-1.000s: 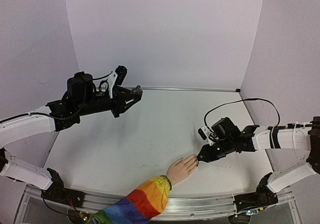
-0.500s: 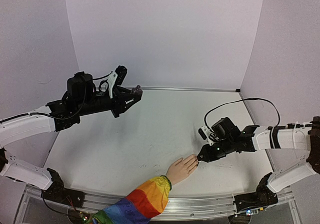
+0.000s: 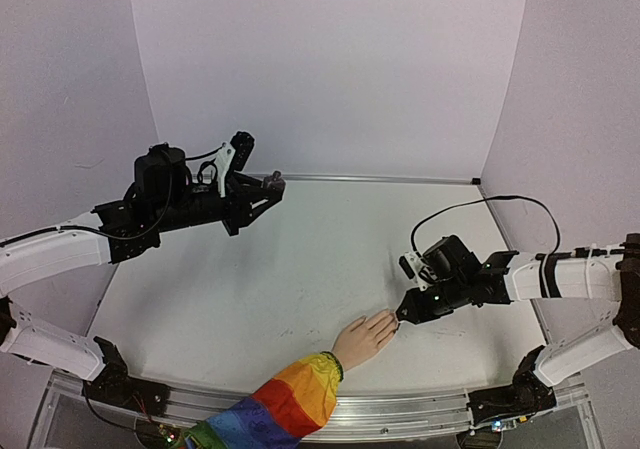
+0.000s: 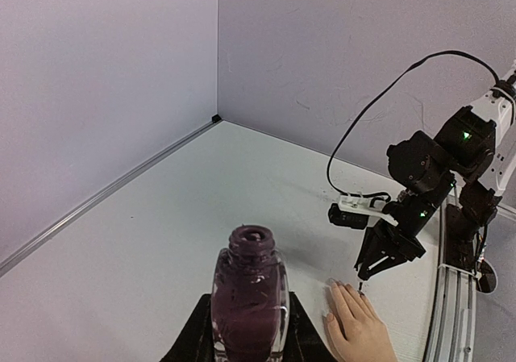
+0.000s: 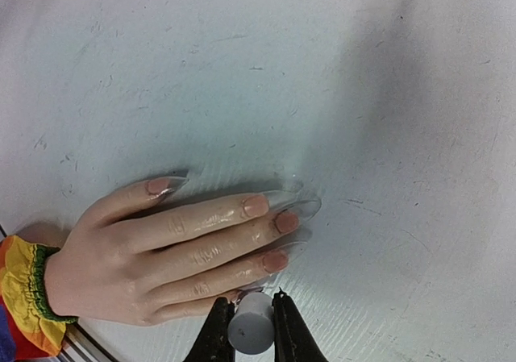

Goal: Paint the nails

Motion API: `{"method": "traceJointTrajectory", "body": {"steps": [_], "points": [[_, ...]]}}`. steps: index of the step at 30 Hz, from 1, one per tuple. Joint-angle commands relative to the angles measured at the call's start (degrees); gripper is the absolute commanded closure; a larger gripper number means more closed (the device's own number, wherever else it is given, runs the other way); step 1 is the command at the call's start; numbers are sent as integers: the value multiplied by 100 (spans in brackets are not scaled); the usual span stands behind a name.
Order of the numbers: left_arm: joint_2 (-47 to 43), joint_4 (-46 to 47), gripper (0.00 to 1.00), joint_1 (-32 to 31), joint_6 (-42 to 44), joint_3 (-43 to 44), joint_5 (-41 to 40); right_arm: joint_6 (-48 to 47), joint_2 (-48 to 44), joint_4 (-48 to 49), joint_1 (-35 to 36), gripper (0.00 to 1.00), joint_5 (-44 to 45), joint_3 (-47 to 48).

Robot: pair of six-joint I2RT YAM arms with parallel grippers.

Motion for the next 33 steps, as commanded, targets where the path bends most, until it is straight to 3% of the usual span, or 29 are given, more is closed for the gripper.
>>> {"method": "traceJointTrajectory", "body": {"steps": [1,16,33], "points": [[-60,214,100,21,17,165,67,89,-88,-170,36,100,230,172],[-19,215,100,21,-1,187,102,-217,-191,-159,36,100,-400,131],[-21,214,100,21,0,179,93,-258,0,-58,48,100,-422,203]]}}
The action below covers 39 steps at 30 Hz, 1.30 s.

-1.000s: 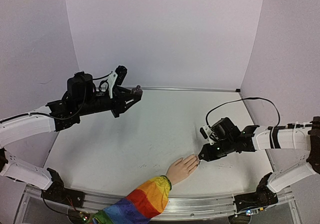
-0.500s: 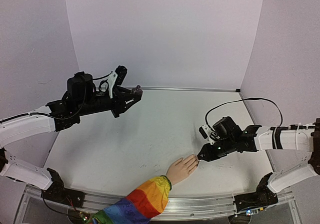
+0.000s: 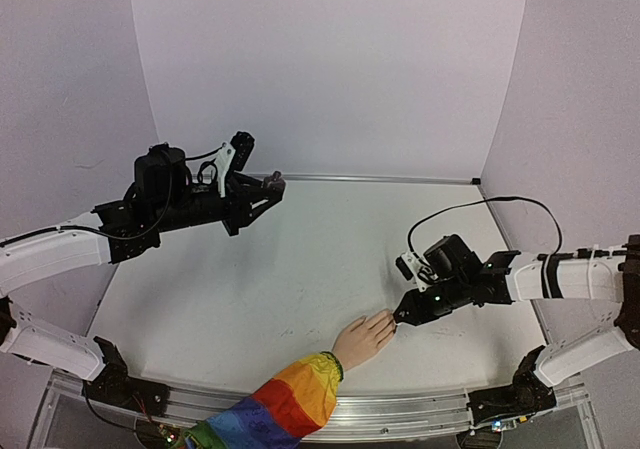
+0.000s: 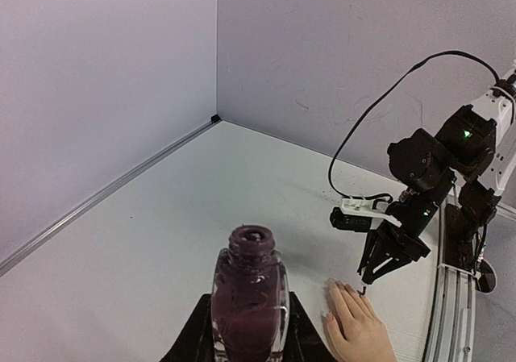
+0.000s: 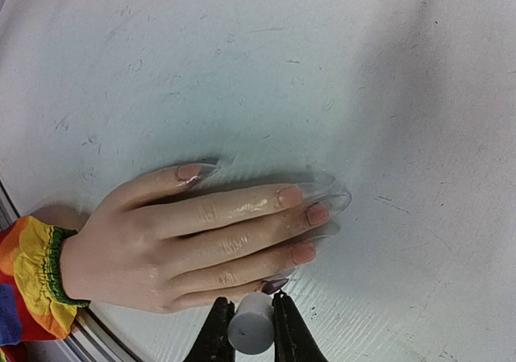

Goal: Paint the nails

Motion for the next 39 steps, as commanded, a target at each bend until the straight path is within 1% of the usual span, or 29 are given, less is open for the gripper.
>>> {"method": "traceJointTrajectory", "body": {"steps": [1,39], "points": [[-30,215,100,21,5,182,78,-58,77,-44,44,100,-65,206],[-71,218,100,21,17,161,78,87,52,-14,71,100,213,186]]}}
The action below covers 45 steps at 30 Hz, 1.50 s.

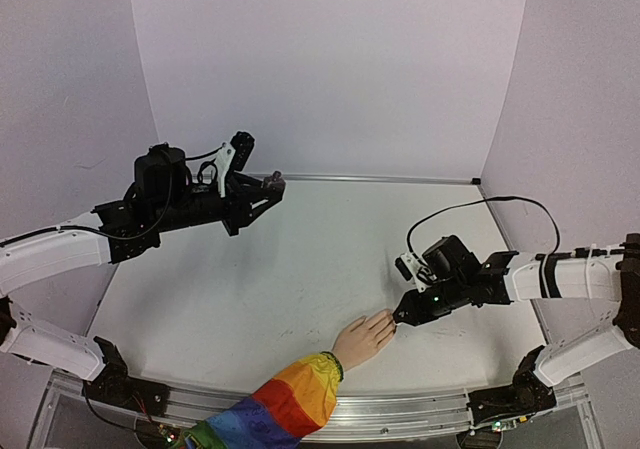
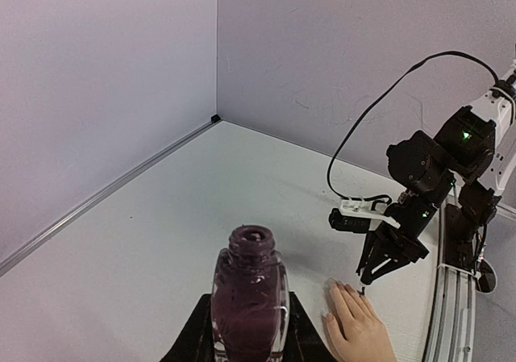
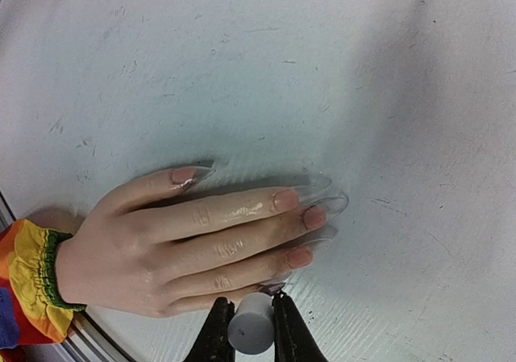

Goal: Paint the nails

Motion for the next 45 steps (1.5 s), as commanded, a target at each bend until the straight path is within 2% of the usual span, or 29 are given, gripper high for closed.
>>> {"method": "traceJointTrajectory", "body": {"steps": [1,28,36,45], "points": [[-74,214,100,21,17,155,76,75,-22,-66,46,100,161,186],[-108,212,100,21,35,146,71,269,-193,-254,48,100,614,173],[-88,216,100,21,22,159,86,-16,-297,-192,46,100,92,135],[-52,211,100,21,0,180,113,-94,-122,-96,55,100,-75,186]]}}
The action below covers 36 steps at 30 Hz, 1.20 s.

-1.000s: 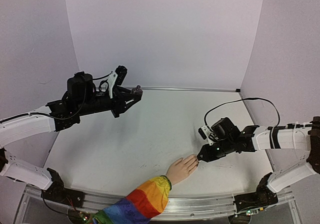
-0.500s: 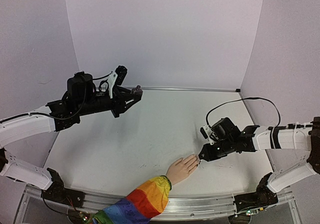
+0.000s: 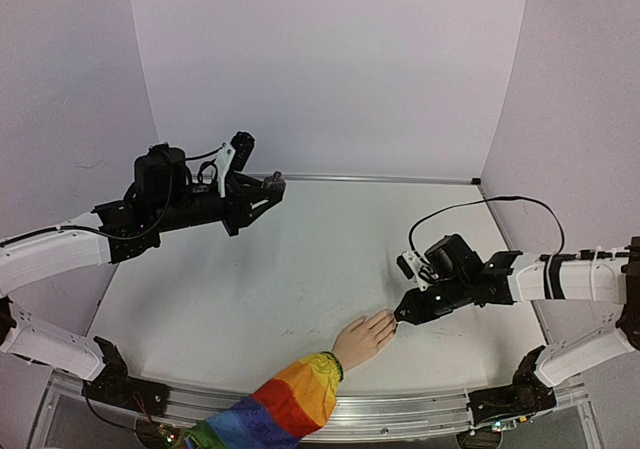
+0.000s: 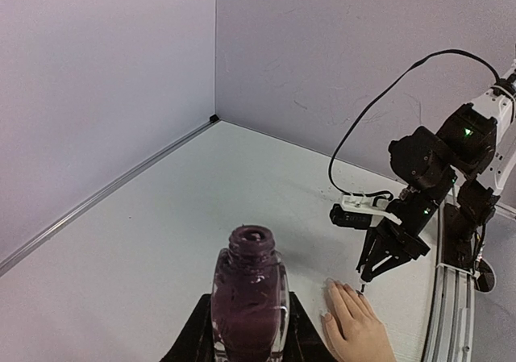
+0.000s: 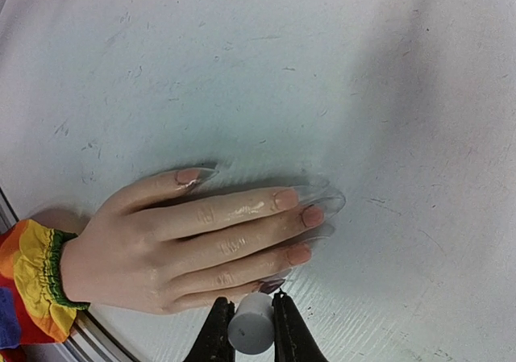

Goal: Paint the nails

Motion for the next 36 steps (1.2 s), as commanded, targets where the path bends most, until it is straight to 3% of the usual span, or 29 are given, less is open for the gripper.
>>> {"method": "traceJointTrajectory", "body": {"steps": [1,36], "points": [[-55,213,100,23,4,182,89,-100,53,-21,46,100,-146,189],[-116,207,100,28,28,157,80,0,188,45,57,100,7,208]]}}
